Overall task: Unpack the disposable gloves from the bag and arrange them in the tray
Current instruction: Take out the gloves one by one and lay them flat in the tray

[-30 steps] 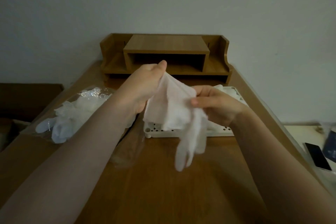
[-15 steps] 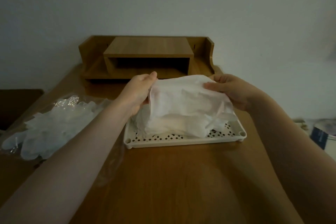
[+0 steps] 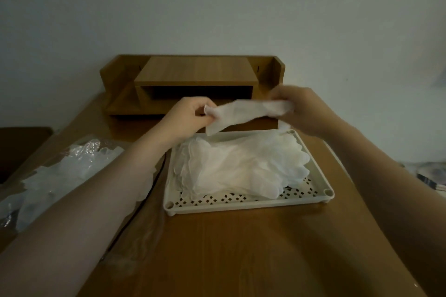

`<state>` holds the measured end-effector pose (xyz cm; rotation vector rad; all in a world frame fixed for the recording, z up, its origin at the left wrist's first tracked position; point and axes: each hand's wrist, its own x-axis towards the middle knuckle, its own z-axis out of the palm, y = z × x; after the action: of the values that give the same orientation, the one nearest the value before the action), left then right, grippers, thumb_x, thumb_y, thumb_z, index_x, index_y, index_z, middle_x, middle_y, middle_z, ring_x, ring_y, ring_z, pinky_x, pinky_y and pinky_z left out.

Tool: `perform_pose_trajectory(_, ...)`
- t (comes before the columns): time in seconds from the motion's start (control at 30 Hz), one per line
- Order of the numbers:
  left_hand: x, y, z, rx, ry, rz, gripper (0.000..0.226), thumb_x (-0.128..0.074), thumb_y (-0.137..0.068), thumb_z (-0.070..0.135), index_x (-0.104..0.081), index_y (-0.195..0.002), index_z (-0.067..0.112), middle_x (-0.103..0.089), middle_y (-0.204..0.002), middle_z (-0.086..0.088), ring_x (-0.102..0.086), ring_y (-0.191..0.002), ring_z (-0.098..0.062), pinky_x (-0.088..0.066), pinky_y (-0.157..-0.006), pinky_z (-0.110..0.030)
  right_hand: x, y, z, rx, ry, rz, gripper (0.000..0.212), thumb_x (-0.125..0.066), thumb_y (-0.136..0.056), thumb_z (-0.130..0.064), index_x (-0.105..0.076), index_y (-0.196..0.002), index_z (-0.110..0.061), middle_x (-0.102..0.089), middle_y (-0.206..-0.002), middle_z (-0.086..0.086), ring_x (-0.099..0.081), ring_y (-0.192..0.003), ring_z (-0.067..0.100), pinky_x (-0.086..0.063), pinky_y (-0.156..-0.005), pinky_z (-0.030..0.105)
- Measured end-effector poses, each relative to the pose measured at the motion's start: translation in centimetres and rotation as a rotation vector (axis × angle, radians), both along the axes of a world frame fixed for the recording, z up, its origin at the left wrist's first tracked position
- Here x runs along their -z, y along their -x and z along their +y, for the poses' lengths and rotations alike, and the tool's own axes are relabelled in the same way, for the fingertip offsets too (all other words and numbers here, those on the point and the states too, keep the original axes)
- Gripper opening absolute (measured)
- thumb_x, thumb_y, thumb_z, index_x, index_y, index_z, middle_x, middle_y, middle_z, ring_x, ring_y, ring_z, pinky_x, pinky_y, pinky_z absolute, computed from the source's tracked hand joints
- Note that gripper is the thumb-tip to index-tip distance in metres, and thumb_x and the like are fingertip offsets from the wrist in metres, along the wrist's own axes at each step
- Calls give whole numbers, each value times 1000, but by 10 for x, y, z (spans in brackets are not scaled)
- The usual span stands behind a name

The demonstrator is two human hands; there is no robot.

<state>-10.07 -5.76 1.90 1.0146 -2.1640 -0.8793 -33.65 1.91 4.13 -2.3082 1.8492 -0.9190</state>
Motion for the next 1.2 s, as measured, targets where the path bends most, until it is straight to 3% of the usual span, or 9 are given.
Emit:
perform_pose_trajectory(0.3, 32, -31, 18, 258, 279, -317, 36, -53, -81, -12, -72, -74, 18, -54, -92, 20, -55, -94, -3, -45, -85, -27, 64, -4, 36, -83, -89, 399, 30, -63, -87, -11, -69, -113, -25, -65, -104, -4, -50, -95, 19, -41, -89, 40)
perform_pose_trajectory(0.4, 31, -35, 26, 318, 243, -567, 28, -55, -86, 6, -75, -85, 25, -51, -102, 18, -47, -105, -6, -40, -92, -29, 61, -7, 44, -23, -297, 357, 33, -47, -93, -15, -67, -117, -24, -60, -120, -7, -42, -118, 16, -23, -110, 35)
perform_pose_trajectory(0.5, 28, -34, 37, 280, 141, -801, 24, -50, -92, 35, -73, -98, 32, -46, -132, 17, -35, -127, -9, -30, -106, -35, 59, -18, 46, 130, -381, 274, 47, -33, -98, -40, -73, -101, -16, -63, -116, -1, -45, -118, 18, -19, -110, 34)
perform_pose_trajectory(0.6, 27, -21, 47, 162, 146, -835, 66, -23, -89, 66, -75, -90, 26, -49, -140, 7, -42, -127, -14, -22, -108, -39, 61, -36, 48, 296, -256, 344, 61, -27, -94, -57, -71, -99, -15, -57, -120, 1, -41, -121, 18, -21, -111, 37)
perform_pose_trajectory(0.67, 31, -10, 53, 77, 247, -882, 75, -17, -87, 69, -74, -82, 21, -52, -138, 1, -46, -124, -17, -18, -111, -42, 67, -52, 51, 244, -115, 395, 48, -37, -92, -57, -60, -117, -22, -45, -135, -1, -33, -130, 19, -20, -113, 35)
perform_pose_trajectory(0.77, 49, 0, 54, -16, 337, -954, 56, -34, -90, 64, -65, -100, 18, -42, -143, -4, -37, -130, -23, -8, -115, -50, 85, -61, 43, 102, -237, 427, 78, -39, -85, -70, -26, -146, -24, -15, -158, 3, -4, -146, 24, 2, -117, 41)
perform_pose_trajectory(0.87, 70, -1, 51, -62, 292, -982, 77, -36, -86, 69, -29, -140, 15, -30, -149, -13, -24, -139, -28, -1, -116, -50, 102, -50, 30, 142, -437, 508, 105, -36, -74, -83, 4, -152, -27, 12, -160, 2, 19, -144, 27, 20, -111, 49)
perform_pose_trajectory(0.97, 77, -6, 46, -104, 252, -1065, 91, -27, -87, 72, 8, -150, 16, -3, -157, -21, -4, -145, -33, 10, -116, -48, 109, -33, 20, 180, -498, 474, 114, -41, -66, -88, 10, -150, -30, 17, -159, 0, 24, -142, 29, 22, -108, 53)
perform_pose_trajectory(1.2, 69, -4, 44, -138, 240, -1118, 94, -19, -85, 75, -5, -151, 10, 1, -159, -14, 11, -145, -29, 19, -109, -58, 102, -34, 14, 283, -619, 428, 128, -43, -54, -94, 12, -149, -28, 18, -159, 3, 21, -143, 32, 19, -105, 64)
